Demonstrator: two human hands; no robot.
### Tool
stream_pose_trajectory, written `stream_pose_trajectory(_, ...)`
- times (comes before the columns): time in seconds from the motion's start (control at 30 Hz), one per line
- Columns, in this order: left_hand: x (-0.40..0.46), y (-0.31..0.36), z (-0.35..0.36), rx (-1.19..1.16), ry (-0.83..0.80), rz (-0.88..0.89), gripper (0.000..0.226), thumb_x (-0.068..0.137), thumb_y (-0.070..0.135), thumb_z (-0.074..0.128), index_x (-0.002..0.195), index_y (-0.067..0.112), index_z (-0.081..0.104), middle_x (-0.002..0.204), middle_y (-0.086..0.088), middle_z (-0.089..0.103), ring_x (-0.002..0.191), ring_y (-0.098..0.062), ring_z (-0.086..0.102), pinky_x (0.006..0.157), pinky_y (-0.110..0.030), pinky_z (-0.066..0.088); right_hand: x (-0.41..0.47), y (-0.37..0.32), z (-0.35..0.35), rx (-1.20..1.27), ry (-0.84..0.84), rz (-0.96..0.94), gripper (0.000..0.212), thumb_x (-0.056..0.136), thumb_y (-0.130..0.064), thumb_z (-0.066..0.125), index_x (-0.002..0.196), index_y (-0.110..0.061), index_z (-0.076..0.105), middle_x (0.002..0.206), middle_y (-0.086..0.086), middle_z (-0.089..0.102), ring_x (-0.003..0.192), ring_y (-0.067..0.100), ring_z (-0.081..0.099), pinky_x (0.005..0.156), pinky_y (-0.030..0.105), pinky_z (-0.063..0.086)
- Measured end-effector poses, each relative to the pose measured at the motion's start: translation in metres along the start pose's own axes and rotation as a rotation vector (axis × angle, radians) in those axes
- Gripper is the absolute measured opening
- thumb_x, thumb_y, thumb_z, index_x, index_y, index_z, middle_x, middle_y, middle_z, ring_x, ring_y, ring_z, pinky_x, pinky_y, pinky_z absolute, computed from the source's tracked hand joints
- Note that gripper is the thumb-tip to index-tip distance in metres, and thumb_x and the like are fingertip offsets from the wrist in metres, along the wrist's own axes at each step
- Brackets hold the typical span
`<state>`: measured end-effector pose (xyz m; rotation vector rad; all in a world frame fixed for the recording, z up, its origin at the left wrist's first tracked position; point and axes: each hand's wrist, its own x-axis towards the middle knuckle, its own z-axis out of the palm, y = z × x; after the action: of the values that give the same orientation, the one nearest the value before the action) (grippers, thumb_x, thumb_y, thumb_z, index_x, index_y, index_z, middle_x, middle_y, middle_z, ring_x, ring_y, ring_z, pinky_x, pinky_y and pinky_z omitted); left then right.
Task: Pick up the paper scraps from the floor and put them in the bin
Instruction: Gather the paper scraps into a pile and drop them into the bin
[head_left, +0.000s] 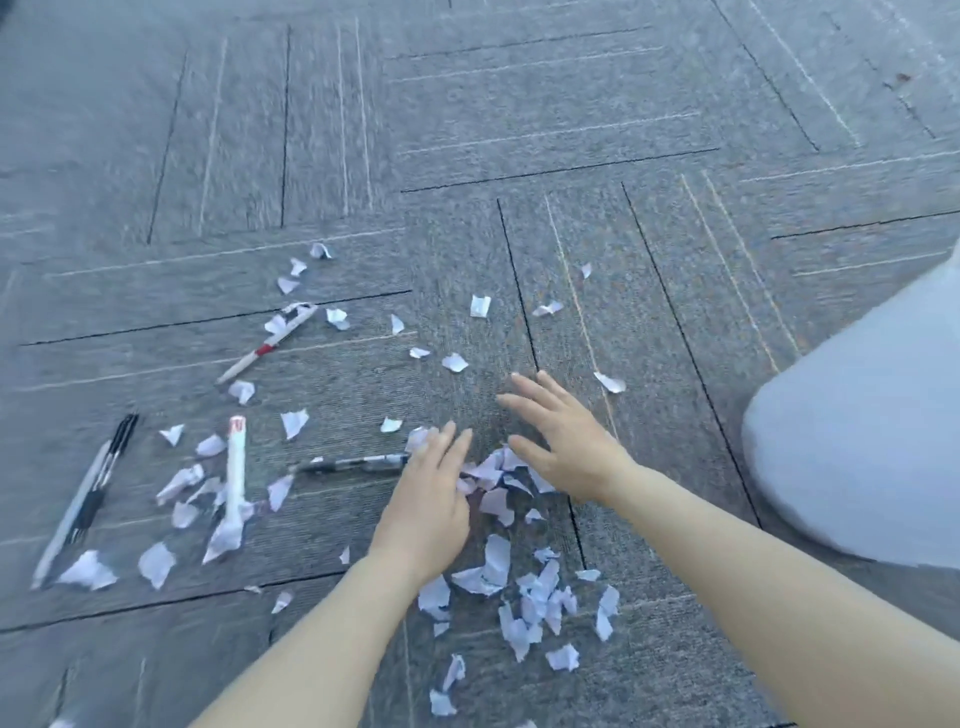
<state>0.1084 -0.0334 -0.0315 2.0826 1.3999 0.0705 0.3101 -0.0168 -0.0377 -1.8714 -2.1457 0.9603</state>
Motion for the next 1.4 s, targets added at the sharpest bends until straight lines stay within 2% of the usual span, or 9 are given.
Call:
stream_pose_trajectory(0.2, -0.032, -0.013, 0.019, -0.077, 0.085, 0.171, 0.055, 0.089, -0.002, 0.035, 0.142, 0.013, 0.038, 0.149, 0.003, 0.033, 0.139, -0.002, 0.016, 0.113, -0.012, -0.001, -0.042, -0.008, 0.038, 0.039, -0.068, -0.269, 0.05, 0.098, -0.037, 0.042, 0.147, -0.024, 0.038, 0.159, -0.012, 0.019, 0.147, 0.003, -0.003, 0.121, 0.031, -0.001)
stream_pose_trajectory(0.37, -0.08, -0.027, 0.022, -0.029, 0.063, 0.285, 0.043, 0.085, 0.008, 0.036, 0.121, 0.01, 0.06, 0.122, -0.003, 0.062, 0.123, -0.016, 0.049, 0.111, -0.035, 0.028, -0.091, -0.009, 0.048, 0.142, -0.077, -0.297, 0.049, 0.093, -0.036, 0.047, 0.141, -0.023, 0.046, 0.151, -0.012, 0.038, 0.144, 0.003, 0.02, 0.118, 0.036, 0.022)
stream_pose_trajectory(0.47, -0.11, -0.038, 0.026, 0.024, 0.142, 0.224, 0.046, 0.087, 0.025, 0.05, 0.13, 0.011, 0.053, 0.134, -0.004, 0.052, 0.131, -0.019, 0.04, 0.109, -0.043, 0.031, -0.114, -0.003, 0.054, -0.013, -0.006, -0.324, 0.068, 0.087, -0.052, 0.055, 0.147, -0.024, 0.037, 0.156, -0.008, 0.029, 0.147, 0.012, 0.017, 0.119, 0.04, 0.018)
stream_pose_trajectory(0.67, -0.156, -0.045, 0.051, 0.306, -0.079, 0.019, 0.117, 0.065, 0.085, 0.042, 0.151, 0.012, 0.009, 0.159, -0.011, 0.004, 0.146, -0.027, 0.001, 0.114, -0.048, 0.008, -0.135, 0.008, 0.083, -0.401, -0.04, -0.341, 0.11, 0.073, -0.086, 0.043, 0.154, -0.016, 0.016, 0.161, 0.015, 0.007, 0.148, 0.034, 0.004, 0.118, 0.05, 0.01)
stream_pose_trajectory(0.83, -0.128, -0.029, 0.065, 0.331, -0.045, 0.035, 0.115, 0.071, 0.081, 0.037, 0.15, 0.007, -0.003, 0.159, -0.014, -0.006, 0.146, -0.025, -0.005, 0.115, -0.042, 0.004, -0.096, -0.014, 0.088, -0.422, -0.039, -0.396, 0.098, 0.085, -0.075, 0.037, 0.154, -0.013, 0.006, 0.161, 0.015, 0.002, 0.149, 0.029, -0.002, 0.119, 0.043, 0.006)
stream_pose_trajectory(0.97, -0.088, -0.022, 0.06, 0.337, 0.054, 0.074, 0.1, 0.08, 0.069, 0.035, 0.149, 0.004, 0.003, 0.158, -0.013, 0.008, 0.145, -0.023, 0.002, 0.119, -0.038, 0.005, -0.078, -0.019, 0.09, -0.385, 0.042, -0.432, 0.077, 0.093, -0.056, 0.04, 0.151, -0.01, 0.022, 0.156, 0.011, 0.03, 0.145, 0.028, 0.024, 0.117, 0.042, 0.016)
stream_pose_trajectory(1.13, -0.07, -0.024, 0.058, 0.392, 0.193, 0.209, 0.07, 0.079, 0.06, 0.043, 0.123, 0.005, 0.049, 0.119, -0.01, 0.055, 0.11, -0.027, 0.049, 0.098, -0.039, 0.038, -0.072, -0.02, 0.086, -0.416, 0.269, -0.498, 0.041, 0.09, -0.038, 0.051, 0.117, -0.007, 0.057, 0.108, 0.01, 0.063, 0.092, 0.029, 0.056, 0.078, 0.041, 0.045)
stream_pose_trajectory(1.23, -0.069, -0.022, 0.062, 0.434, 0.242, 0.276, 0.041, 0.084, 0.047, 0.041, 0.098, 0.01, 0.051, 0.092, -0.006, 0.055, 0.084, -0.026, 0.051, 0.075, -0.035, 0.036, -0.071, -0.022, 0.089, -0.437, 0.268, -0.587, 0.015, 0.09, -0.026, 0.053, 0.09, -0.011, 0.049, 0.081, 0.007, 0.058, 0.068, 0.026, 0.053, 0.057, 0.036, 0.043)
stream_pose_trajectory(1.4, -0.065, -0.022, 0.064, 0.47, 0.316, 0.475, 0.026, 0.097, 0.025, 0.034, 0.078, 0.014, 0.047, 0.069, -0.005, 0.051, 0.063, -0.024, 0.048, 0.056, -0.035, 0.037, -0.083, -0.02, 0.085, -0.436, 0.181, -0.556, 0.014, 0.089, -0.018, 0.051, 0.083, -0.016, 0.038, 0.067, 0.002, 0.051, 0.051, 0.021, 0.049, 0.035, 0.031, 0.035)
